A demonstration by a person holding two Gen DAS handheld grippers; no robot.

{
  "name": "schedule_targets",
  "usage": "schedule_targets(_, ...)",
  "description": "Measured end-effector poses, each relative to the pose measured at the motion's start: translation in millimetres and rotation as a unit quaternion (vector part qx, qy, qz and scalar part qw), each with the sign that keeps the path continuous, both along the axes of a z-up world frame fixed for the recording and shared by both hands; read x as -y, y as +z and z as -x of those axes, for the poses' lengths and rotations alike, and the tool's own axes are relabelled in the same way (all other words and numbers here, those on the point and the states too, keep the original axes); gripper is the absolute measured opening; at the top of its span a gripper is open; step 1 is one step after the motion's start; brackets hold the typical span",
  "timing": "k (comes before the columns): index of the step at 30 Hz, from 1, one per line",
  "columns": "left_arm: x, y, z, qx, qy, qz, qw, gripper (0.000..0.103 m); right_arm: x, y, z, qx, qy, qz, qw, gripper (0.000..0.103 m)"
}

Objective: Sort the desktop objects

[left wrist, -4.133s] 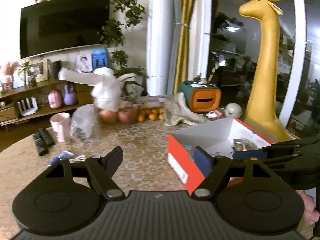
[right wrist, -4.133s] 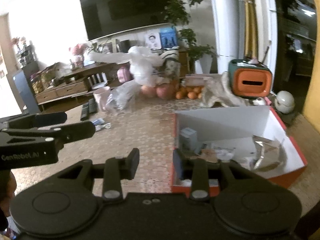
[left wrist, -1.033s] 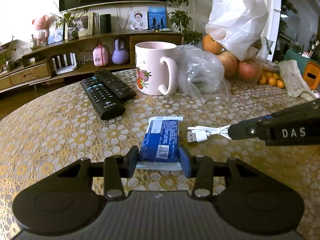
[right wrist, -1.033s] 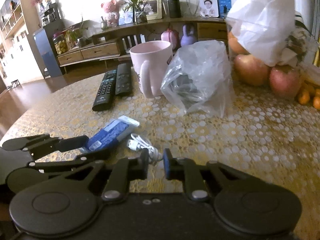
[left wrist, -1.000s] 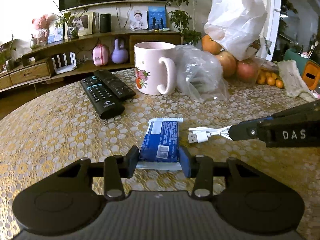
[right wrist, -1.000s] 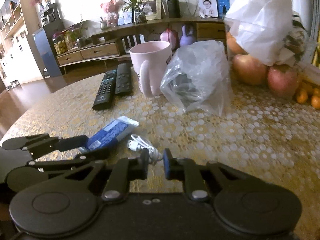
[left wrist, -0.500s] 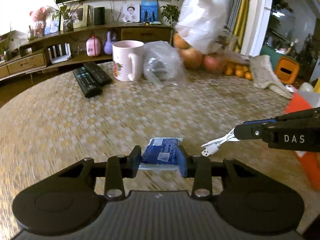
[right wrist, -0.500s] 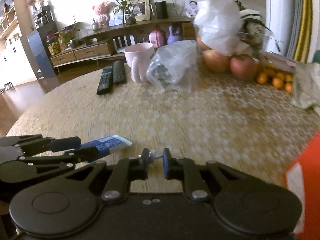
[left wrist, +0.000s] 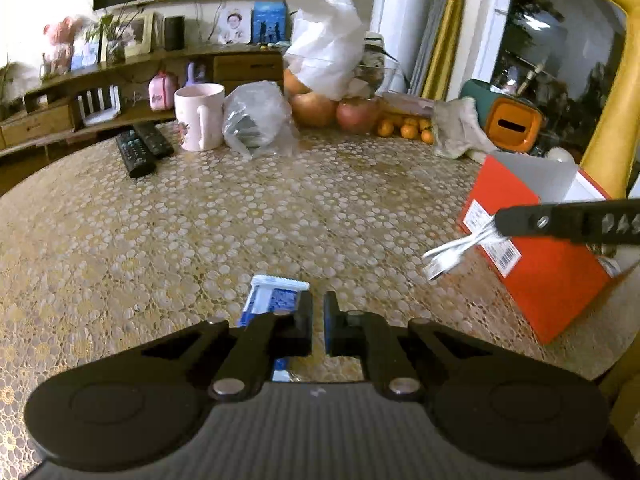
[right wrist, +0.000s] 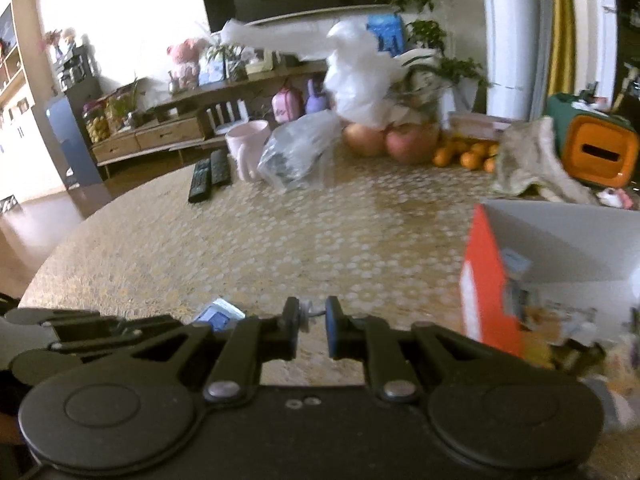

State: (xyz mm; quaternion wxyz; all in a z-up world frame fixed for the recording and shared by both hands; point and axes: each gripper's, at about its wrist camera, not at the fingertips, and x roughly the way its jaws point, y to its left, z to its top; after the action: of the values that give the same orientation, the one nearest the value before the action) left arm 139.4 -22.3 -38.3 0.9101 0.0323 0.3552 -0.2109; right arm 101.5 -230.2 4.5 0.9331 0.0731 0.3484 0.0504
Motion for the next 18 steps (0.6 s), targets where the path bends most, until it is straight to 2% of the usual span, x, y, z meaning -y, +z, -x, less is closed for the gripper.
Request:
schedule_targets(2,1,2,6,0.025,0.007,-0.014,0.9996,0.005,9,4,10,0.006,-0.006,-0.002,1.000,0.012)
schedule_targets(5,-3,2,0,0.009,0.008,-0.001,0.9999,0.017,21,6,22,0.008,-0.014,-0.004,1.000,0.012)
schedule_targets(6,-4,1,-2,0.003,0.009,0.004,0.9999,0.028,24,6,26,0.008,-0.017,-0.004,1.000,0.012)
schedule_targets(7,-5,-1,-2,0.001,0.009,0.005,0.9999,0.045,28,7,29,0.008,-0.020,-0.005,1.000,0.012)
schedule_targets(8,-4,-3,-4,0.000,0.008,0.000,1.0000,0.056,30,7,31,0.008,-0.022,-0.005,1.000,0.012)
schedule_targets(9,-3,-5,-4,0.004,0.008,-0.005,0.9999,0.071,33,8,33,0.008,-0.025,-0.005,1.000,0.012)
schedule_targets(11,-1,-9,-7,0.009,0.004,-0.012,0.9999,0.074,38,9,34,0.010,-0.030,-0.007,0.999,0.012)
schedule_targets(18,-1,-41,-30,-0.023,0.015,-0.033,0.9991,0.074,42,9,39,0.009,-0.031,-0.010,0.999,0.012)
